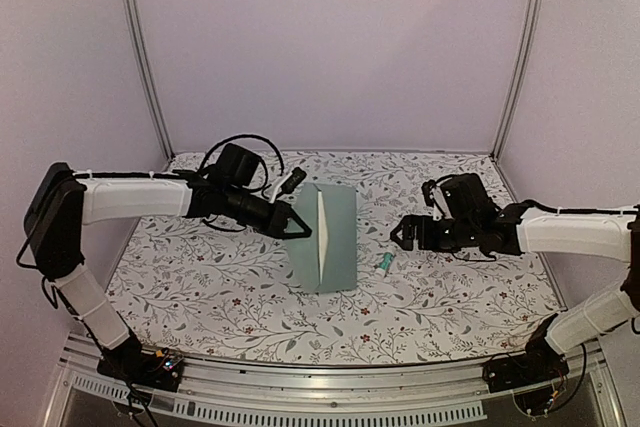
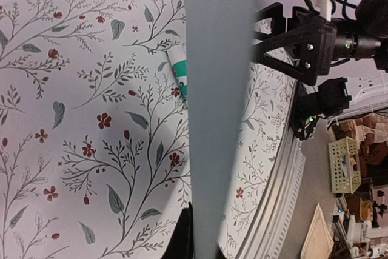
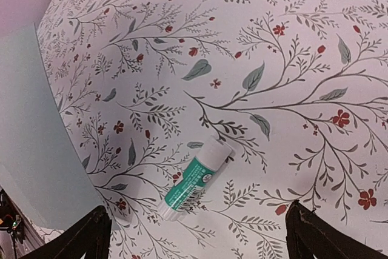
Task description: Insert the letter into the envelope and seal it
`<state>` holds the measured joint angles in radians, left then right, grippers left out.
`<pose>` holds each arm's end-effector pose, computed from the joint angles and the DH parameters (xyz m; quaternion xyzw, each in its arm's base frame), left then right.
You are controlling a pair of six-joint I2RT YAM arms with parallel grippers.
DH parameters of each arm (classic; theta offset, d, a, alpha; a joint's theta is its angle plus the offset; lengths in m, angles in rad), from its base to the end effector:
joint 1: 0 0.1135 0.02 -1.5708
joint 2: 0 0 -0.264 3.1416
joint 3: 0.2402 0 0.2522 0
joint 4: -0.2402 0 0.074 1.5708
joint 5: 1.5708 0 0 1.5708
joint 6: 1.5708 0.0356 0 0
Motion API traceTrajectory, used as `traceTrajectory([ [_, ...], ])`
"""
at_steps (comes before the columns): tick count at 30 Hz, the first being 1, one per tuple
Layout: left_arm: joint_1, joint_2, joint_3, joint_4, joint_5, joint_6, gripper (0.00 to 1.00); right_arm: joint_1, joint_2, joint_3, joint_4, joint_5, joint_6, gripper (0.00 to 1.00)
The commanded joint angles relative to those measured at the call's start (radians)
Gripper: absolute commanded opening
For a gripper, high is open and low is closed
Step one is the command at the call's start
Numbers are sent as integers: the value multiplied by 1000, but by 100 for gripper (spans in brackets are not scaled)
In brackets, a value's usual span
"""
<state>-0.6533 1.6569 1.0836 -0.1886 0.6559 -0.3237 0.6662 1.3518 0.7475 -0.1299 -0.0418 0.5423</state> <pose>0.2687 -0.2330 0.2235 0.2678 0.8377 -0.4363 0.1900 0.2189 0.1740 0.2080 -0.0650 0.9113 0.2464 0.3234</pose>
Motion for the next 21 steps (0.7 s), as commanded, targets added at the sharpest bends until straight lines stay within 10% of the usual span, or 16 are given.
traceTrajectory([
  [1,13,87,-13,32,74,-11,1,0,81,-6,-52,64,94,99],
  [21,20,232,157,-293,-752,-109,72,138,374,206,-138,179,179,88],
])
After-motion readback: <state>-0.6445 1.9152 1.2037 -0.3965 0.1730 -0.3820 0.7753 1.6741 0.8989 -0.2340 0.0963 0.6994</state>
